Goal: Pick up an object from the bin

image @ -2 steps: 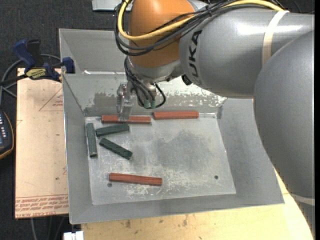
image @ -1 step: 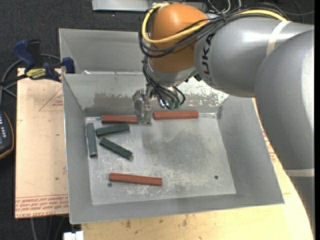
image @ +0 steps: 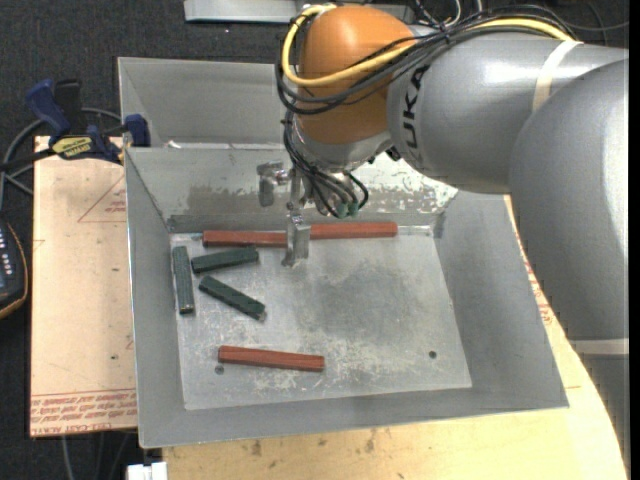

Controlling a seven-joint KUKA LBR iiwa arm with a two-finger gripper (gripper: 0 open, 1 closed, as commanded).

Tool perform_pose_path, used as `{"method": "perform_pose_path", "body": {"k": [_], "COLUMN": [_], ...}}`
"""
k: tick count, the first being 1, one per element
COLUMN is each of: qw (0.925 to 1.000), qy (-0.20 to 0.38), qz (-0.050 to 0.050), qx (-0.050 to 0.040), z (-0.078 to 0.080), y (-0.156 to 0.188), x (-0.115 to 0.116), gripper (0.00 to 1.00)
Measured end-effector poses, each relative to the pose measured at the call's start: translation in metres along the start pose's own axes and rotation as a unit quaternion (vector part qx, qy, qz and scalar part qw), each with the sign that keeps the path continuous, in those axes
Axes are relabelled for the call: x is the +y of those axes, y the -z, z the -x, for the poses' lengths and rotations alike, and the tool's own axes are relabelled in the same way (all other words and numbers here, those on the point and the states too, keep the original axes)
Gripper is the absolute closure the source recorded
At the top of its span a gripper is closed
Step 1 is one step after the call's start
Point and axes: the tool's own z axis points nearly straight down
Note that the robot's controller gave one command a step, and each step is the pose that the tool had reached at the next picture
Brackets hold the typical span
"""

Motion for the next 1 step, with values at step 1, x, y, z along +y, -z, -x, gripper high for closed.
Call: {"method": "perform_pose_path", "body": {"k": [1], "qw": [1.0], "qy": [0.002], "qz": [0.001], "qx": [-0.0007], "z": [-0.0122], "y": [-0.1153], "x": [0.0086], "gripper": [0.0]}}
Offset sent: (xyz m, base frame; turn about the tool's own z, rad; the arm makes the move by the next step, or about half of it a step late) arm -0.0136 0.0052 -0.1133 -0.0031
